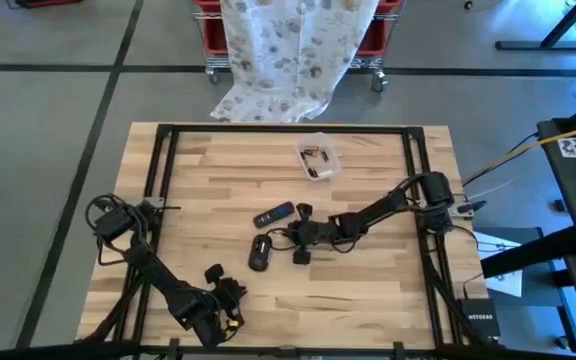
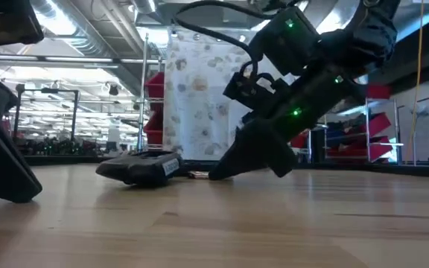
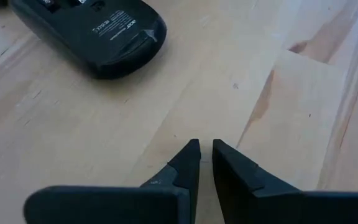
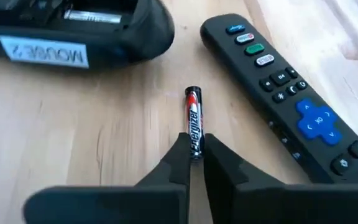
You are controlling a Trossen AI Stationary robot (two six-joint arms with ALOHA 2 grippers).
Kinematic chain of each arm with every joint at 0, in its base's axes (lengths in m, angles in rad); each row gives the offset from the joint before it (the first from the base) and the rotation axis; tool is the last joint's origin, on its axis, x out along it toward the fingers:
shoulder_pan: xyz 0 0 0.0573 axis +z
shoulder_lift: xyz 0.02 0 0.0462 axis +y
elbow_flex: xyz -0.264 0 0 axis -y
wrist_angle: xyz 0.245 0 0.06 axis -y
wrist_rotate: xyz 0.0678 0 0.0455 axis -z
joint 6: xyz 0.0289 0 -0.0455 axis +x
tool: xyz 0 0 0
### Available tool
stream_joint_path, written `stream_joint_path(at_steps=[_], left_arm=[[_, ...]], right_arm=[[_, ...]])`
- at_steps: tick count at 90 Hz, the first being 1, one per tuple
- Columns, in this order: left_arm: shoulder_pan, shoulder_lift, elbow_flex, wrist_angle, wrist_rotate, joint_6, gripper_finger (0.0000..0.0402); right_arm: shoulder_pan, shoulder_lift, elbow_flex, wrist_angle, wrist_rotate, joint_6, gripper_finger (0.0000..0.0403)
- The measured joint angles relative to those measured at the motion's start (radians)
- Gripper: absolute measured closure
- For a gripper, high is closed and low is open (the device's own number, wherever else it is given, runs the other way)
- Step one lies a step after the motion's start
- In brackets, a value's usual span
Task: Insert battery
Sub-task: Insert the white battery into the wireless mouse
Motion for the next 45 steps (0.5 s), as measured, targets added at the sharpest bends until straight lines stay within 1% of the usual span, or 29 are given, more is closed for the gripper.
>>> stream_joint_path(at_steps=[13, 26, 31, 39, 45], left_arm=[[0.000, 0.000, 0.000, 0.000, 0.000, 0.003, 0.0375], [0.000, 0.000, 0.000, 0.000, 0.000, 0.004, 0.0375], [0.000, 0.000, 0.000, 0.000, 0.000, 0.004, 0.0375], [0.000, 0.000, 0.000, 0.001, 0.000, 0.004, 0.0375], [0.000, 0.000, 0.000, 0.001, 0.000, 0.004, 0.0375]], right_arm=[[0.000, -0.058, -0.009, -0.054, -0.041, -0.058, 0.0400], [0.001, -0.097, -0.009, -0.075, -0.108, -0.097, 0.0401], [0.000, -0.100, -0.009, -0.087, -0.146, -0.111, 0.0401], [0.001, -0.099, -0.009, -0.113, -0.237, -0.150, 0.0401], [0.011, -0.100, -0.009, -0.114, -0.247, -0.151, 0.0402]])
